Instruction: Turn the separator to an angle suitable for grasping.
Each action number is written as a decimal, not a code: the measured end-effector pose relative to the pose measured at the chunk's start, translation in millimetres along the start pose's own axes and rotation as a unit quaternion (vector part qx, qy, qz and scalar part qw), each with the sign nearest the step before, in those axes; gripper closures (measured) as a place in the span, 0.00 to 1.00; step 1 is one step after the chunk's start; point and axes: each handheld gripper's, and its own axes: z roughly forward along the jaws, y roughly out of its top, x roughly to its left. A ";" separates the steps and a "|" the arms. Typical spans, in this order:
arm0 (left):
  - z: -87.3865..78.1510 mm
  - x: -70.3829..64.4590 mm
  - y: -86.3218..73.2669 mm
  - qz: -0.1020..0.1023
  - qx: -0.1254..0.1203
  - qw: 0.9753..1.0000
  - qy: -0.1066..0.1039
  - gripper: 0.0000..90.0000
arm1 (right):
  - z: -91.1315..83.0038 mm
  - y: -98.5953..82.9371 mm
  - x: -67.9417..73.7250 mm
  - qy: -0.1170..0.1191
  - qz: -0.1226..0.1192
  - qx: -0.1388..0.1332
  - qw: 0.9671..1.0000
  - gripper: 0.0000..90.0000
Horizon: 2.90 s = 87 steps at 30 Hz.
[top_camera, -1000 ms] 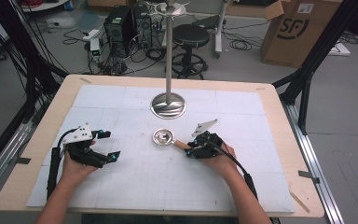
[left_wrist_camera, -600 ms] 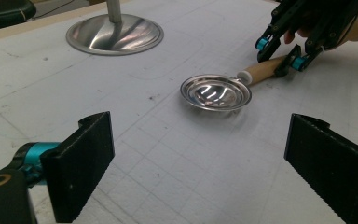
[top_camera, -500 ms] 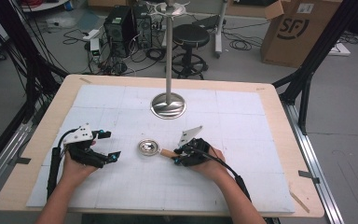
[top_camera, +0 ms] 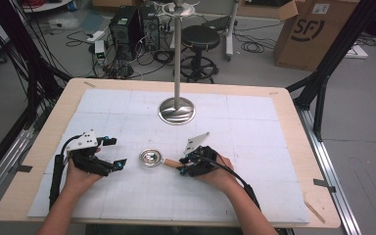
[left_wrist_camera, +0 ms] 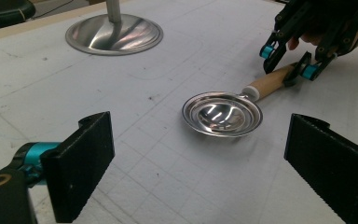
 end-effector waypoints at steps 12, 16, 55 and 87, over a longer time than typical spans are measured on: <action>1.4 0.0 -0.7 0.001 0.006 1.000 0.002 0.10 | -13.9 -16.5 -3.5 0.006 -0.013 0.025 1.000 0.74; 0.1 -0.2 0.2 0.001 0.003 1.000 0.002 0.10 | -7.6 -10.9 1.6 0.008 -0.027 0.019 0.999 0.76; -11.1 2.9 2.2 -0.003 -0.017 1.000 0.005 0.10 | 28.2 57.4 7.7 0.033 -0.065 0.005 0.997 0.68; -9.6 1.4 1.6 -0.002 -0.010 1.000 0.002 0.10 | -107.6 -52.1 -5.3 -0.093 0.087 -0.138 0.982 0.42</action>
